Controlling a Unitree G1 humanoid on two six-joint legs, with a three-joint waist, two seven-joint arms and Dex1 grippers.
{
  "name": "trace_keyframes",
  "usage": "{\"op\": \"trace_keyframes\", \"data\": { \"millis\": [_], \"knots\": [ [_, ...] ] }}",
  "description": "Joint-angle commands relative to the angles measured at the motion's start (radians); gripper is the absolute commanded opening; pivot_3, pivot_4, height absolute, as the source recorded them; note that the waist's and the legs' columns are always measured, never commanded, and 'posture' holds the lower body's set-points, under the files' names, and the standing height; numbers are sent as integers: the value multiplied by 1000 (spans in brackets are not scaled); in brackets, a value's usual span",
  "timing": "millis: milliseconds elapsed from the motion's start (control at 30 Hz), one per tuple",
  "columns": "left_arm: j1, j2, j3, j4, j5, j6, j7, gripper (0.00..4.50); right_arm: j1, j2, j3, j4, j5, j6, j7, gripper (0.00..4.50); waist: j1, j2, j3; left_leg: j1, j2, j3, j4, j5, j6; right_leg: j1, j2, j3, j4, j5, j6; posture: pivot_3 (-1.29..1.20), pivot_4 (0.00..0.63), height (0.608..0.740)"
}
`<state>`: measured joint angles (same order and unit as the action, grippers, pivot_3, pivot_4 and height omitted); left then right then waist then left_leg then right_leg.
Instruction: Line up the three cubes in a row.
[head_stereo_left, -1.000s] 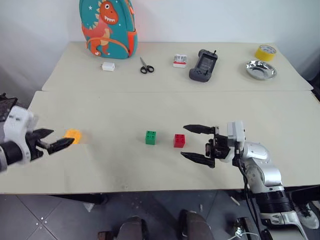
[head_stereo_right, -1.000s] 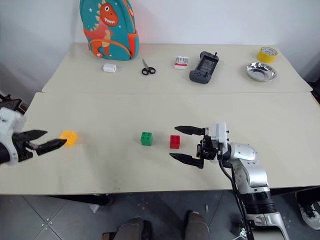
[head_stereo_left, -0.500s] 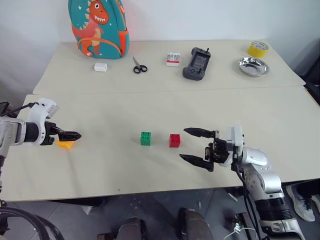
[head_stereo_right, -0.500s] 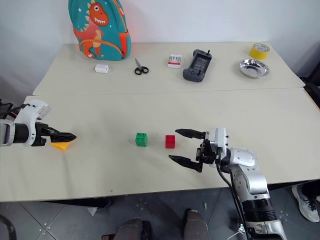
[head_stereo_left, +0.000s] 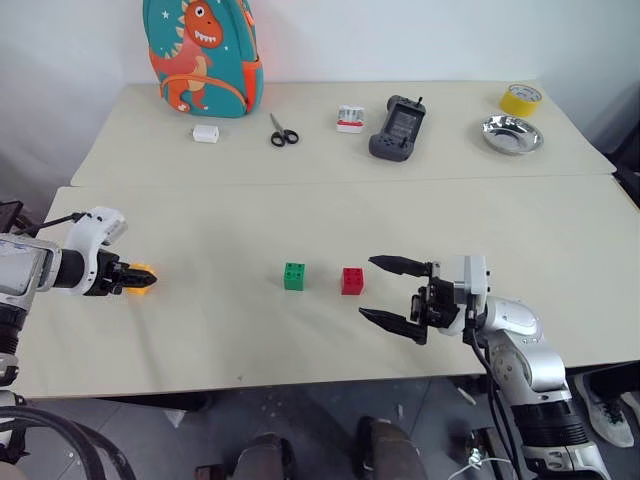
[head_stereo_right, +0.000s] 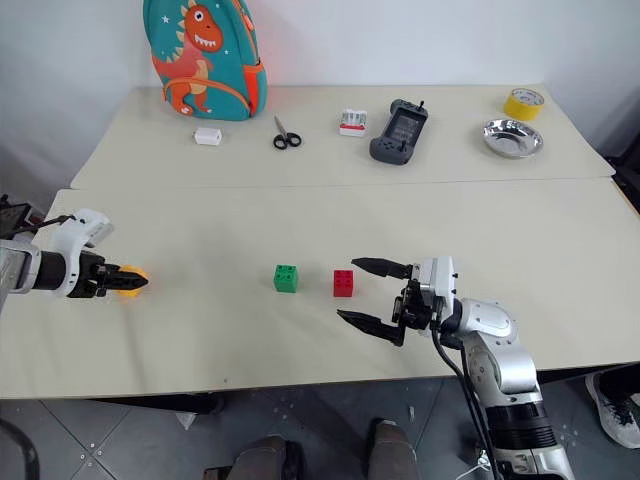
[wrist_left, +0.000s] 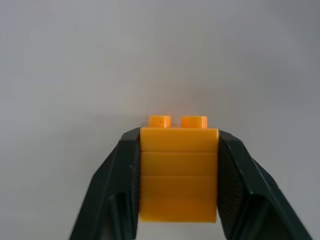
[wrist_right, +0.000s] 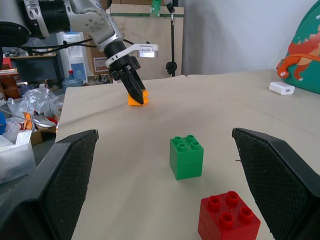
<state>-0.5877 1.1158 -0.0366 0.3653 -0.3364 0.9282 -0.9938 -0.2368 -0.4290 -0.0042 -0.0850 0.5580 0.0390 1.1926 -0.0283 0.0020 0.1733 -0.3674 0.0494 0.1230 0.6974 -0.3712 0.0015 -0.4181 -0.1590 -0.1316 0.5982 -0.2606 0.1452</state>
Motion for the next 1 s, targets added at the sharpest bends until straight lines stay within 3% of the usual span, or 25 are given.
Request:
{"op": "trace_keyframes", "data": {
  "millis": [33,200,300,400,500,667,767,1000],
  "knots": [
    [58,-14,159,-9,-47,-167,-30,1554,20,-15,-14,-47,7,-11,-2,4500,-1,-1,0,0,0,0,0,0,0,0,0,0,0,0,0,0,150,740],
    [165,-181,420,-76,-166,-448,-38,1554,48,-20,-2,-56,-1,-12,-2,4500,3,-1,0,-1,1,0,2,0,0,0,0,0,1,0,0,0,150,740],
    [266,-319,515,-137,-200,-570,10,1554,39,-7,7,-55,-6,-10,-14,4500,1,-1,0,0,0,0,2,0,0,0,-1,0,2,0,0,0,150,740],
    [354,-465,538,-195,-168,-720,99,1554,33,-1,12,-59,-6,-8,-23,4500,0,-1,0,0,1,-1,2,0,0,0,-1,0,3,0,0,0,150,740],
    [389,-549,523,-216,-142,-789,168,1554,33,-6,9,-59,-4,-6,-24,4500,1,-5,-1,0,1,-1,3,0,0,0,-1,0,3,0,0,0,150,740],
    [467,-615,483,-253,-112,-856,213,1554,24,-17,1,-57,0,-3,-26,4500,3,-6,-1,1,0,-1,4,-1,1,2,-2,-1,3,0,0,0,150,740],
    [517,-585,458,-275,-120,-811,187,1554,14,-16,0,-51,1,-4,-27,4500,2,-6,-1,1,0,-1,4,-1,2,2,-2,-1,3,0,0,0,150,740],
    [554,-556,454,-265,-111,-814,198,3660,0,-9,4,-25,-7,-19,-17,4500,3,-6,-1,1,0,-1,4,-1,2,2,-2,-1,3,0,0,0,150,740]
  ]
}}
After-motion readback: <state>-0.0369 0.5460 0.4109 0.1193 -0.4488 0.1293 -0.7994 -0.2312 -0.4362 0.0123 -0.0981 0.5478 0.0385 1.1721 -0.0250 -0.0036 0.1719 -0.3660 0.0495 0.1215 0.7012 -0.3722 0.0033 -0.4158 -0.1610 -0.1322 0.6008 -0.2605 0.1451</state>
